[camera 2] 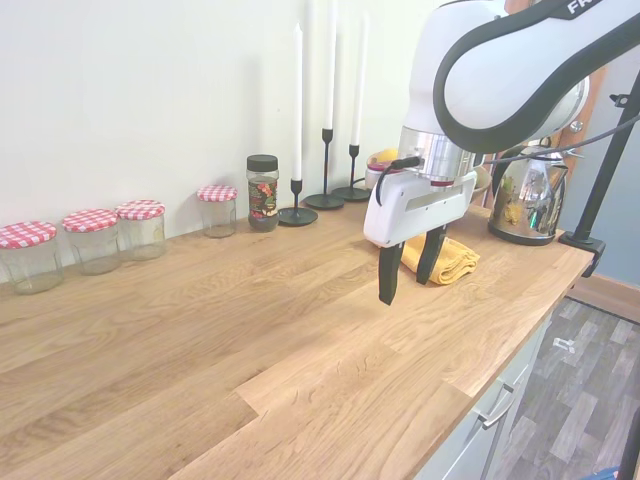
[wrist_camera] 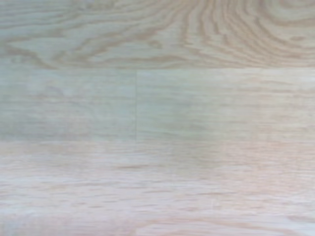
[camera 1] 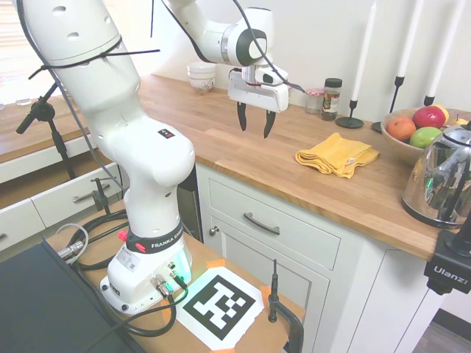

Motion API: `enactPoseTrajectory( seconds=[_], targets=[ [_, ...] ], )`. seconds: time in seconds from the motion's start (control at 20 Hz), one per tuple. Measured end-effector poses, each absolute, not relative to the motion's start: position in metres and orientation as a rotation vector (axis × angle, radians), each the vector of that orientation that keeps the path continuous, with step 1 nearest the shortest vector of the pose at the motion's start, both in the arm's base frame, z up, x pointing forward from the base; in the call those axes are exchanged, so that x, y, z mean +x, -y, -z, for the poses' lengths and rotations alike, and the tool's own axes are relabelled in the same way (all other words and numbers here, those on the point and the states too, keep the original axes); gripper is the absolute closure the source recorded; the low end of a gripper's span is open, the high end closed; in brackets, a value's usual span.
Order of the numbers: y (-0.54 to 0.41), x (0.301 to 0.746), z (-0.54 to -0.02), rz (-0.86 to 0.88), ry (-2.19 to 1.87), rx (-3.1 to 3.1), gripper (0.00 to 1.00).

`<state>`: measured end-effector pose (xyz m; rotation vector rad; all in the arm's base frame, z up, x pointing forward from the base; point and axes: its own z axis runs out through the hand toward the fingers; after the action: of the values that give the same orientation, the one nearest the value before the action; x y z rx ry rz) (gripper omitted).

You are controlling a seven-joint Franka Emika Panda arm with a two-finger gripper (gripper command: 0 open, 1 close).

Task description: Wipe the counter

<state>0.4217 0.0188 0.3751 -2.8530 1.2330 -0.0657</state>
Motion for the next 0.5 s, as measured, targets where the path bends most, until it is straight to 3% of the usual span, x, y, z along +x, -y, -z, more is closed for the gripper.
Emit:
enactPoseTrajectory(
  seconds=[0.5],
  targets=[
    [0.021, 0.448, -0.370, 0.064, -1.350, -2.786, 0.00]
  ],
)
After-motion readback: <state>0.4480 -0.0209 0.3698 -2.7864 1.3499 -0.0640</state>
